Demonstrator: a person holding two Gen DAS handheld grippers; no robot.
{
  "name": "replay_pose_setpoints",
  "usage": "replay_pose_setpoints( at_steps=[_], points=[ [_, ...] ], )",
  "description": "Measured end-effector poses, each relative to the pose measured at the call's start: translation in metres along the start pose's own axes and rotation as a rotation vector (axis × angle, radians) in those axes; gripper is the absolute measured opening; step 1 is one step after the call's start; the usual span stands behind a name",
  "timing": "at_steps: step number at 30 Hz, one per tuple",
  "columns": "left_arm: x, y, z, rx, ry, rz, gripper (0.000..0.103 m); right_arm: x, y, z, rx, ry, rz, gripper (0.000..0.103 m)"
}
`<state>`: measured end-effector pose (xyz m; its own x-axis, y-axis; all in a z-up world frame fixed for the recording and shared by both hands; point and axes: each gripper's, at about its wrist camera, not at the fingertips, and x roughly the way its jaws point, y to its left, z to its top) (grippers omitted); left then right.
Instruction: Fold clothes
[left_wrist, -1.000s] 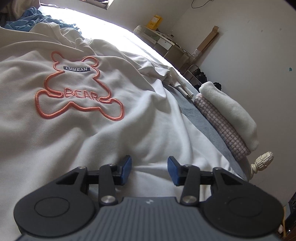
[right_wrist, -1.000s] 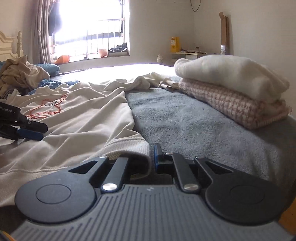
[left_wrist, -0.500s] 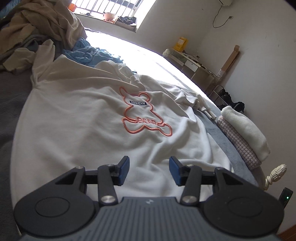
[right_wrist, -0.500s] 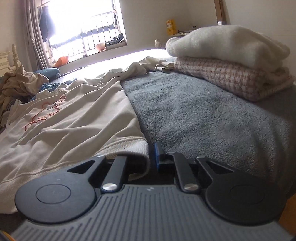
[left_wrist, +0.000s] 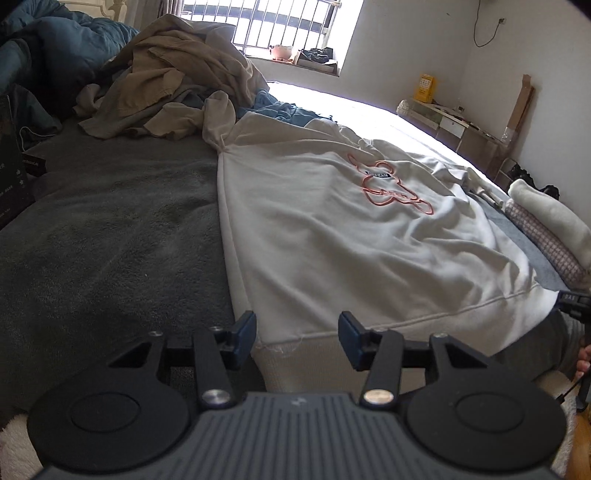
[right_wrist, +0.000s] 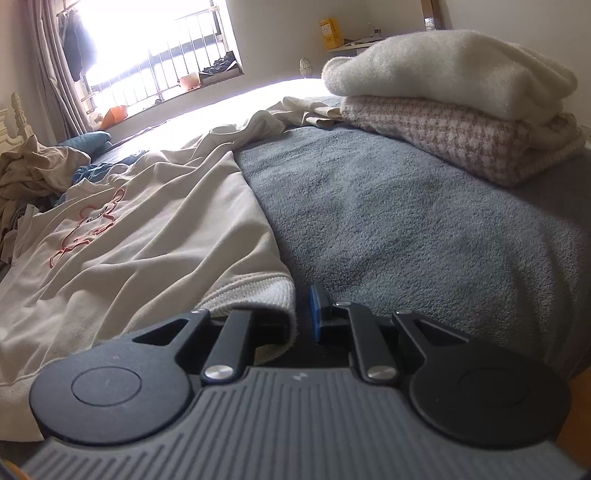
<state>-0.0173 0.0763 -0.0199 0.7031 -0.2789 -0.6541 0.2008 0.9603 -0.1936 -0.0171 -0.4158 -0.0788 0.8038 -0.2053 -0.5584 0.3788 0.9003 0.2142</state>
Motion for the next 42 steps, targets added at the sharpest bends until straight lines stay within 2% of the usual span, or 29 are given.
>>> replay_pose_setpoints(
  at_steps=[2, 4, 8, 11, 14, 18, 22, 27, 33, 35, 39, 42],
  points=[
    [0.005, -0.002, -0.004, 0.016, 0.005, 0.025, 0.038, 0.0, 0.004, 0.001, -0.023, 0.006, -0.021, 0.009],
    [0.003, -0.005, -0.005, 0.043, -0.006, 0.046, 0.033, 0.001, 0.007, 0.002, -0.046, 0.01, -0.036, 0.009],
    [-0.001, -0.011, -0.004, 0.109, -0.024, 0.085, 0.033, 0.0, 0.01, 0.003, -0.065, 0.014, -0.051, 0.009],
    [0.009, -0.014, -0.006, 0.145, 0.019, 0.109, 0.034, 0.001, 0.012, 0.003, -0.073, 0.016, -0.059, 0.009],
    [0.02, -0.011, -0.01, 0.134, 0.058, 0.111, 0.034, 0.002, 0.013, 0.003, -0.085, 0.017, -0.065, 0.009],
    [0.025, -0.006, -0.011, 0.106, 0.071, 0.117, 0.032, 0.002, 0.013, 0.003, -0.095, 0.017, -0.063, 0.009],
    [0.028, 0.0, -0.01, 0.079, 0.072, 0.121, 0.018, 0.003, 0.014, 0.003, -0.101, 0.017, -0.065, 0.009],
    [0.02, 0.011, -0.009, -0.013, 0.037, 0.084, 0.009, 0.003, 0.014, 0.002, -0.106, 0.014, -0.064, 0.01],
    [-0.009, 0.044, -0.008, -0.252, -0.027, -0.027, 0.008, 0.003, 0.013, 0.003, -0.106, 0.021, -0.059, 0.01],
    [-0.009, 0.058, -0.011, -0.336, -0.014, -0.079, 0.007, 0.003, 0.013, 0.003, -0.11, 0.021, -0.058, 0.01],
    [0.0, 0.079, -0.02, -0.462, 0.023, -0.133, 0.007, 0.003, 0.014, 0.002, -0.112, 0.021, -0.063, 0.011],
    [0.0, 0.085, -0.023, -0.474, 0.017, -0.135, 0.007, 0.003, 0.014, 0.003, -0.111, 0.024, -0.059, 0.011]
  ],
)
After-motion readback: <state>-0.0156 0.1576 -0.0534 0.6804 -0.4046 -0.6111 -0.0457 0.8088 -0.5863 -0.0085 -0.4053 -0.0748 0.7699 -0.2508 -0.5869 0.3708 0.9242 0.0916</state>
